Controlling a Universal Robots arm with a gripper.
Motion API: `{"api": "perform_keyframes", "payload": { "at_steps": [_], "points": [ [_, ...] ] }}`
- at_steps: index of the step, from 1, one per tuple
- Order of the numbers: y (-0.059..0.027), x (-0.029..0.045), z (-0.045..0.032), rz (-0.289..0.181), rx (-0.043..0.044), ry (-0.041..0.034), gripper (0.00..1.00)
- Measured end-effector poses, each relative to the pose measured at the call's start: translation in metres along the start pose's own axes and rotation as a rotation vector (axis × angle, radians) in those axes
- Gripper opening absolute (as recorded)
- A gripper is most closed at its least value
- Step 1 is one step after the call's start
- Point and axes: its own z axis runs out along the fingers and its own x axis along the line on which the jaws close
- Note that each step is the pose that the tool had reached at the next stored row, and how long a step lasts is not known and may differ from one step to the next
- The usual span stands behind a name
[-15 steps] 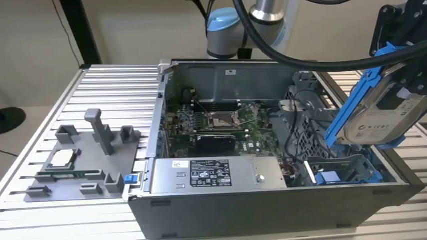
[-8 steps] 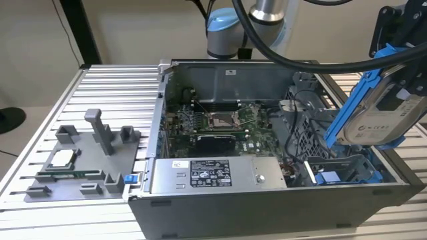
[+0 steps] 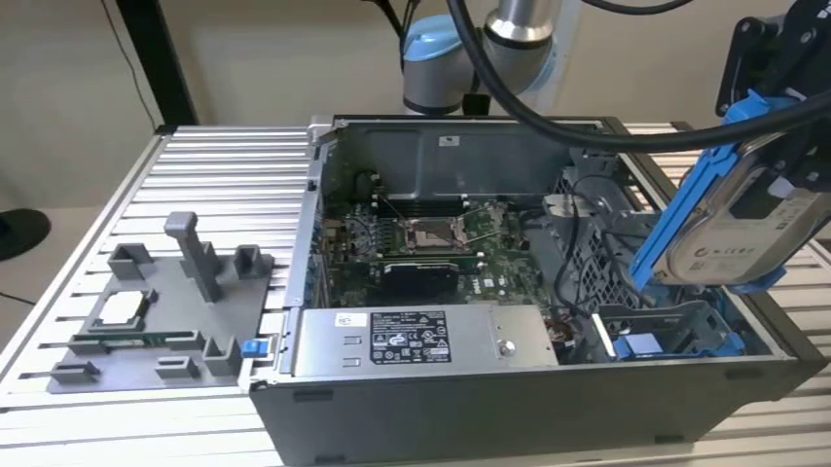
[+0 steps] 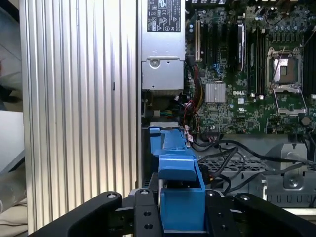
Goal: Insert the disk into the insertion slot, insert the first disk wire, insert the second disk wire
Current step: 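Insert the disk into the insertion slot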
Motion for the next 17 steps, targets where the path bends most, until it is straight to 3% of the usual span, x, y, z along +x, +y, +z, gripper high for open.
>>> {"api": "perform_keyframes", "payload": {
  "at_steps": [8, 17],
  "points": [
    [-0.0001, 0.0000, 0.0038, 0.000, -0.0002, 0.0002, 0.00],
    [-0.0006, 0.0000, 0.0152, 0.000, -0.0006, 0.0001, 0.00]
  ]
}}
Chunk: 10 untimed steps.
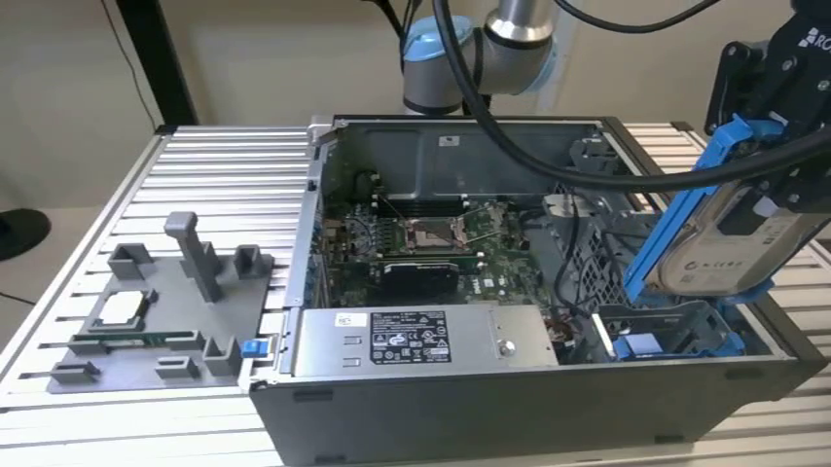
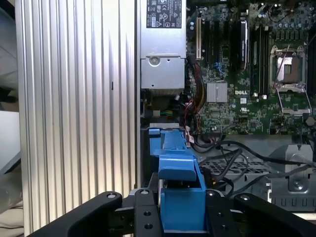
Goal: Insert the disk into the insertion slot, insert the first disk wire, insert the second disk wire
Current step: 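Insert the disk into the insertion slot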
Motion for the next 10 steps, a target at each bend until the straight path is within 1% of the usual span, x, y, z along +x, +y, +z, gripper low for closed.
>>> {"api": "perform_keyframes", "payload": {
  "at_steps": [5, 10],
  "points": [
    [-0.0002, 0.0000, 0.0051, 0.000, 0.0000, 0.0000, 0.00],
    [-0.0002, 0.0000, 0.0062, 0.000, 0.0000, 0.0002, 0.00]
  ]
}}
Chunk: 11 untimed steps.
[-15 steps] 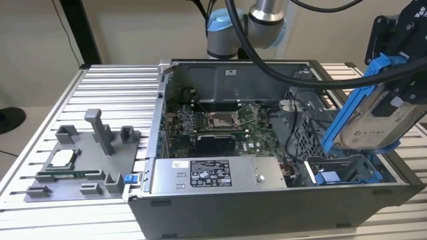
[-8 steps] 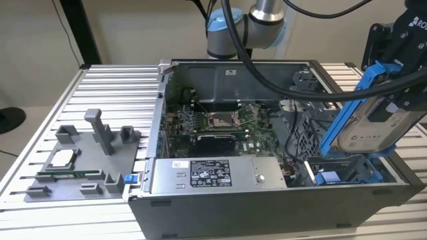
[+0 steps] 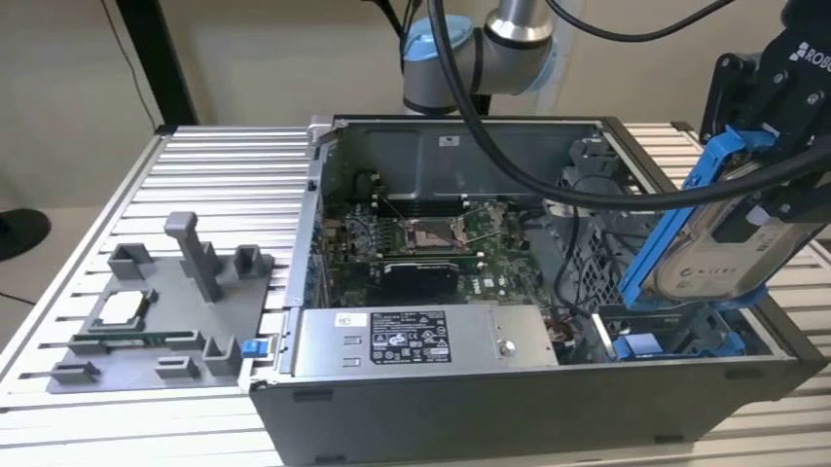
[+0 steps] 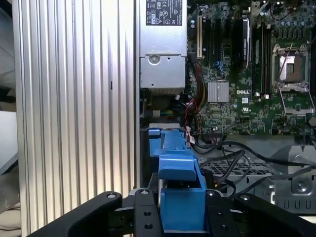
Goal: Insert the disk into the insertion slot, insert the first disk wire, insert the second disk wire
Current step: 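Insert the disk into the insertion slot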
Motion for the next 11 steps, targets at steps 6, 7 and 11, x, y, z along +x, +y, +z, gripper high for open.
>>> {"api": "perform_keyframes", "payload": {
  "at_steps": [6, 7, 11],
  "points": [
    [0.0001, 0.0000, 0.0003, 0.000, 0.0000, -0.0001, 0.00],
    [0.0001, 0.0000, 0.0004, 0.000, 0.0000, -0.0002, 0.00],
    [0.0001, 0.0000, 0.0028, 0.000, 0.0000, -0.0002, 0.00]
  ]
}}
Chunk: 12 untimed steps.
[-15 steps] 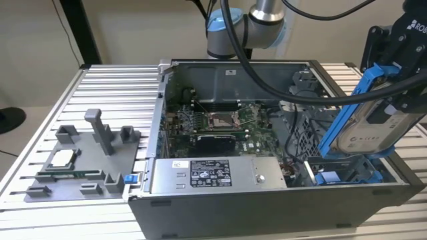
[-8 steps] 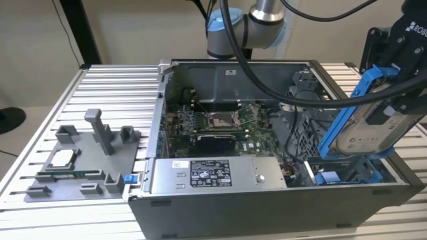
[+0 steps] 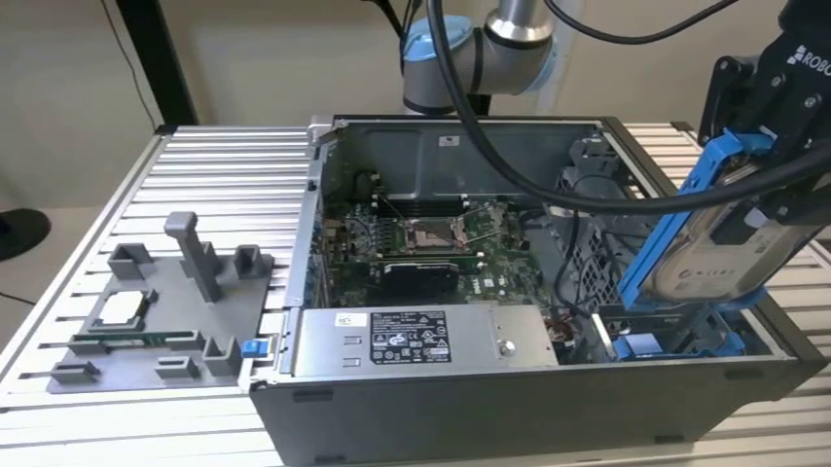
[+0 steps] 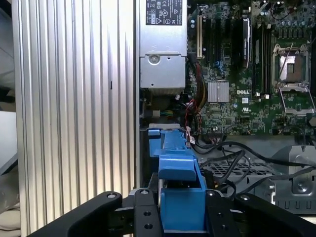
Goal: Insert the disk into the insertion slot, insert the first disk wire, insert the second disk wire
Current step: 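Insert the disk into the insertion slot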
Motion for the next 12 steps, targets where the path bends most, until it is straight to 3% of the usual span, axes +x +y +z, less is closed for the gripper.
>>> {"api": "perform_keyframes", "payload": {
  "at_steps": [12],
  "points": [
    [-0.0001, 0.0000, 0.0114, 0.000, 0.0001, 0.0000, 0.00]
  ]
}}
